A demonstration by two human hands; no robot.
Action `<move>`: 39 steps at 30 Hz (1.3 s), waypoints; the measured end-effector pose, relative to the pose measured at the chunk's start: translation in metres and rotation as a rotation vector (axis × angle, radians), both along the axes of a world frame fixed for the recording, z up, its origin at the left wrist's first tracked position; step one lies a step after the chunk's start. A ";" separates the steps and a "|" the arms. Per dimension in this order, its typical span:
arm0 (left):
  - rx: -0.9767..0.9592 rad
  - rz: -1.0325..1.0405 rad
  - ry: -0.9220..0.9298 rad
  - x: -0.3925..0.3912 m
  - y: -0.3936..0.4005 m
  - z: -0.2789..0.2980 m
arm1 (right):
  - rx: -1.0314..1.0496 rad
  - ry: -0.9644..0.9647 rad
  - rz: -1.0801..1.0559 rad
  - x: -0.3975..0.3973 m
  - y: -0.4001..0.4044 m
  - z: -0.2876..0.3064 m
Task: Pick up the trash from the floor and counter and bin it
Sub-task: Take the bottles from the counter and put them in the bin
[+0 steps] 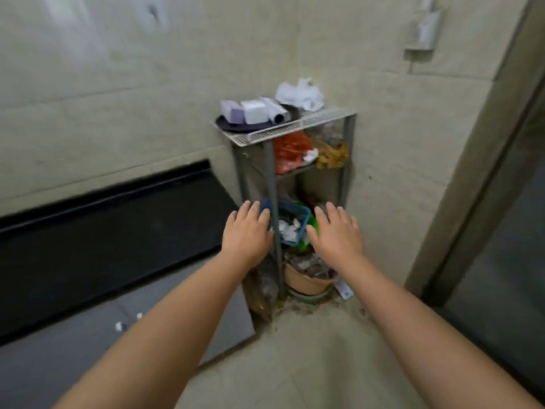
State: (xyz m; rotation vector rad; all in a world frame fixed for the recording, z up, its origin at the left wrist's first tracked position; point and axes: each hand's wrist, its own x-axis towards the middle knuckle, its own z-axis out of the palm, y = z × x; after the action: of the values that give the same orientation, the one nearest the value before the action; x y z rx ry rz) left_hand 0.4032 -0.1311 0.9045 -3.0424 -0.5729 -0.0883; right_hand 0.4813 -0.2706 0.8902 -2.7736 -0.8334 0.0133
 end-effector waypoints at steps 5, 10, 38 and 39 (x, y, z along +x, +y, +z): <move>0.021 0.283 -0.007 -0.155 0.128 0.010 | 0.005 -0.050 0.268 -0.119 0.150 0.018; -0.008 0.622 -0.008 -0.314 0.217 0.011 | -0.014 -0.076 0.606 -0.251 0.280 0.026; -0.274 1.853 0.167 -0.877 0.510 -0.089 | -0.251 -0.073 1.727 -0.800 0.796 -0.060; -0.290 1.814 0.229 -0.891 0.515 -0.098 | -0.282 -0.080 1.741 -0.815 0.803 -0.070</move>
State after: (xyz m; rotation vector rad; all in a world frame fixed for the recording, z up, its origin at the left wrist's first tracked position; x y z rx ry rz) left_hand -0.4876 0.3842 0.8067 -1.4833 -2.8978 0.3956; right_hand -0.3339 0.5320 0.8202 -1.3058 -2.9564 0.3186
